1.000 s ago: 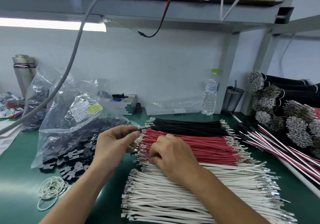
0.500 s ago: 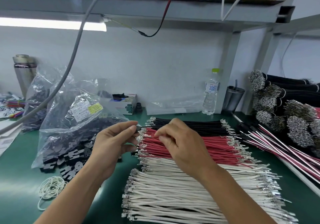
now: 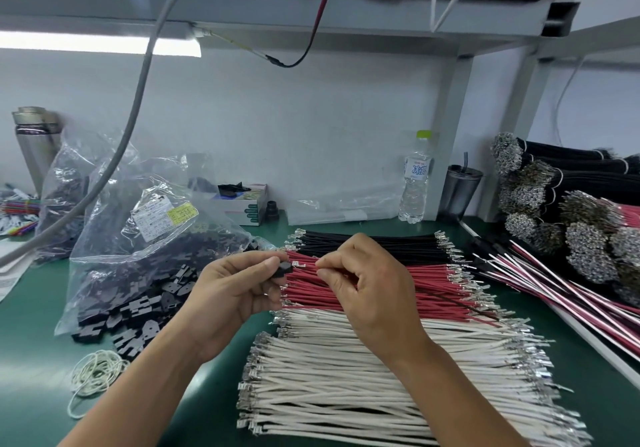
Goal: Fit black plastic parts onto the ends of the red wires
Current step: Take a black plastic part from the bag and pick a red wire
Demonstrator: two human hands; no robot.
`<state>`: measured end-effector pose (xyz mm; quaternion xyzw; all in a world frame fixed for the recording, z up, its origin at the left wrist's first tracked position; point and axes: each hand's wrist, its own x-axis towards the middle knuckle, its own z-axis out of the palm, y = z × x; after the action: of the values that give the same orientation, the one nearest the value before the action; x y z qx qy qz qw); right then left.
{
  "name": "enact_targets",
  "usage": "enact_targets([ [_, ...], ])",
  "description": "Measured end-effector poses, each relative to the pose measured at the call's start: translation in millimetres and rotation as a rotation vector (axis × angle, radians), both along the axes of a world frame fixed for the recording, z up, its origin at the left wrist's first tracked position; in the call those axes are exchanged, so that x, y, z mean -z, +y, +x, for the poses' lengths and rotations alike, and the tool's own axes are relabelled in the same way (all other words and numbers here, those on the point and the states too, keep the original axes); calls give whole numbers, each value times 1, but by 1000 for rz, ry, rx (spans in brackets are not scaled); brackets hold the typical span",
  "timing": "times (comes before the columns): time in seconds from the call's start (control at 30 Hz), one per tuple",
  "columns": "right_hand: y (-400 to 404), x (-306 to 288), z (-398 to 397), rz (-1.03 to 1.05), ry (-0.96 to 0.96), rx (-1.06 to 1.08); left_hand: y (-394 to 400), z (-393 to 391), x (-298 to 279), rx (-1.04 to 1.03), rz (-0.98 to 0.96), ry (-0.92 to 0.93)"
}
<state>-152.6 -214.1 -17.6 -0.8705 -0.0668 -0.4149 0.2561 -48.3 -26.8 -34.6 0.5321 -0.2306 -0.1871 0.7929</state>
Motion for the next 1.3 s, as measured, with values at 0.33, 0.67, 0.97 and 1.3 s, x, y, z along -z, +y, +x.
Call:
enact_targets([
  [0.33,0,1,0,2,10,-30,1,1,-1,77,-35,75],
  [0.67,-1,4,-1,8,-19,-59,0,-1,-2,80,-45,113],
  [0.97,-3,3,0,-340,-90,25,2,-3,-5,30,103,83],
  [1.3,3,7,3,-200,-152,-7,0,-5,-5,118,64,199],
])
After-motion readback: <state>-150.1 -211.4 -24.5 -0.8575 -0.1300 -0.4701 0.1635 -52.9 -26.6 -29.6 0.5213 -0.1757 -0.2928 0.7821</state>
